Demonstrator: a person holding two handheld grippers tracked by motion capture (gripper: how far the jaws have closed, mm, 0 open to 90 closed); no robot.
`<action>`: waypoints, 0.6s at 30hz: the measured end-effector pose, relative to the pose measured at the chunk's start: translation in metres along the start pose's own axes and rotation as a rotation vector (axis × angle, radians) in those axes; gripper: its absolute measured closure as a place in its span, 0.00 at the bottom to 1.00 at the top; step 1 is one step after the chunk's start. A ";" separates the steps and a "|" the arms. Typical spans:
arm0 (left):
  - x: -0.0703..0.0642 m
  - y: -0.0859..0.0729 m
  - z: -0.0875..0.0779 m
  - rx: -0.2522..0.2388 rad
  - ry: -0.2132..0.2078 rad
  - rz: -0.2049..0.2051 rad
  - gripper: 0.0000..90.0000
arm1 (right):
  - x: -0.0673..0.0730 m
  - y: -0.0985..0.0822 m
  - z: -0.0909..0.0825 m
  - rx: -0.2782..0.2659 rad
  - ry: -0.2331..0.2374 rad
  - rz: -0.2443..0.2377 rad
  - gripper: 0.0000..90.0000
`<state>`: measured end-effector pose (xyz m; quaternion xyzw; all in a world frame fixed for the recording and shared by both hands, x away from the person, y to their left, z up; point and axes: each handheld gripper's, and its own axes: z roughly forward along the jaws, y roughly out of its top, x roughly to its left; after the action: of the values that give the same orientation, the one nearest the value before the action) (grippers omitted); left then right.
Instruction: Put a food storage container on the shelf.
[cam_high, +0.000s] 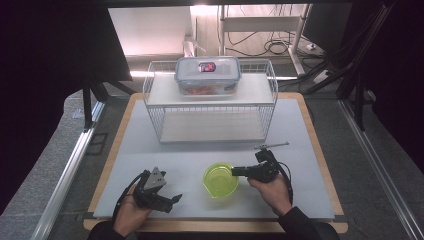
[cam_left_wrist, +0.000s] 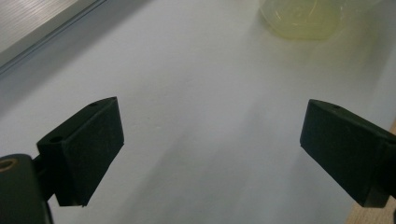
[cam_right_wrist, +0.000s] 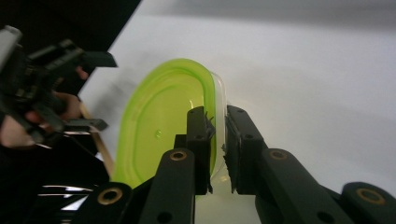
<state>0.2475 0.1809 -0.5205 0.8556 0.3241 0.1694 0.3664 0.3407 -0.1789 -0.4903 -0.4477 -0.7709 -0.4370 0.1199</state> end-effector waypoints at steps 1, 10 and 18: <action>0.000 0.000 0.000 -0.001 0.000 0.000 0.07 | 0.000 0.001 0.000 -0.002 0.012 0.005 0.90; 0.000 0.000 0.001 0.002 -0.001 0.002 0.07 | -0.003 0.003 0.001 0.001 -0.047 -0.028 0.87; 0.000 0.000 0.001 0.003 -0.002 0.002 0.07 | 0.003 0.000 -0.003 -0.011 -0.136 -0.061 0.70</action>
<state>0.2478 0.1802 -0.5211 0.8566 0.3232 0.1685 0.3653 0.3381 -0.1797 -0.4870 -0.4533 -0.7881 -0.4132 0.0512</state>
